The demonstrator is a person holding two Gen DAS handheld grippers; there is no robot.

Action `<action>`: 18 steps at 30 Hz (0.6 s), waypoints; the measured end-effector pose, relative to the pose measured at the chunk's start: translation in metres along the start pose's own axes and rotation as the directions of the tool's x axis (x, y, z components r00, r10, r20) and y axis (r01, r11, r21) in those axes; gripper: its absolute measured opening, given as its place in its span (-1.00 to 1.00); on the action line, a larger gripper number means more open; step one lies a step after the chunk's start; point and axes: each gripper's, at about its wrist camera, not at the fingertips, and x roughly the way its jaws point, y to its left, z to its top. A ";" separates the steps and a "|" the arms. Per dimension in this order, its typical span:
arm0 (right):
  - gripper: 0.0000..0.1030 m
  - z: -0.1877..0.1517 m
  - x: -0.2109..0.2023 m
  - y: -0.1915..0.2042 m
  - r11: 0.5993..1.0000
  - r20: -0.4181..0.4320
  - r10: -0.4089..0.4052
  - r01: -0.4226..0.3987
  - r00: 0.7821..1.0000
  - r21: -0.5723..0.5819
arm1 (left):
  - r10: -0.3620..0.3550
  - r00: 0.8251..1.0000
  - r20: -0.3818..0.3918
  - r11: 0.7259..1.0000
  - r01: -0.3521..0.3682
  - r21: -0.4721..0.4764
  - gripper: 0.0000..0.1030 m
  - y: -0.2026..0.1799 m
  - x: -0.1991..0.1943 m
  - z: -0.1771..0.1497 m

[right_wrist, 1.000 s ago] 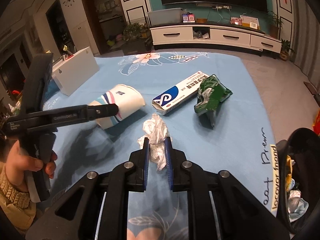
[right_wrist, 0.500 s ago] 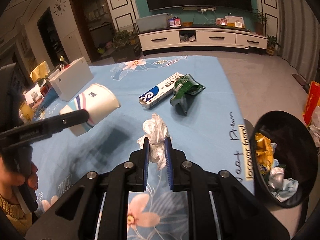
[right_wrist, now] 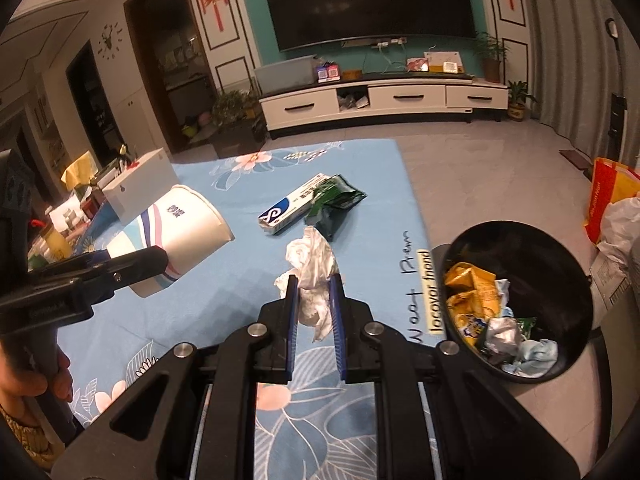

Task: Collect trash
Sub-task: 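Carry the paper cup and tissue in both tools over the black bin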

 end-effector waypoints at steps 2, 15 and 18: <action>-0.68 -0.001 -0.007 -0.007 1.000 0.013 -0.009 0.009 1.000 0.012 | -0.002 1.000 0.005 1.000 0.002 0.023 0.29 -0.013 -0.003 0.000; -0.68 -0.008 -0.035 -0.048 0.995 0.067 -0.058 0.052 0.996 0.088 | -0.030 1.000 -0.006 0.991 0.031 0.130 0.29 -0.069 0.004 0.006; -0.68 -0.010 -0.040 -0.059 0.992 0.079 -0.070 0.061 0.994 0.111 | -0.038 0.999 -0.014 0.988 0.039 0.147 0.29 -0.077 0.011 0.008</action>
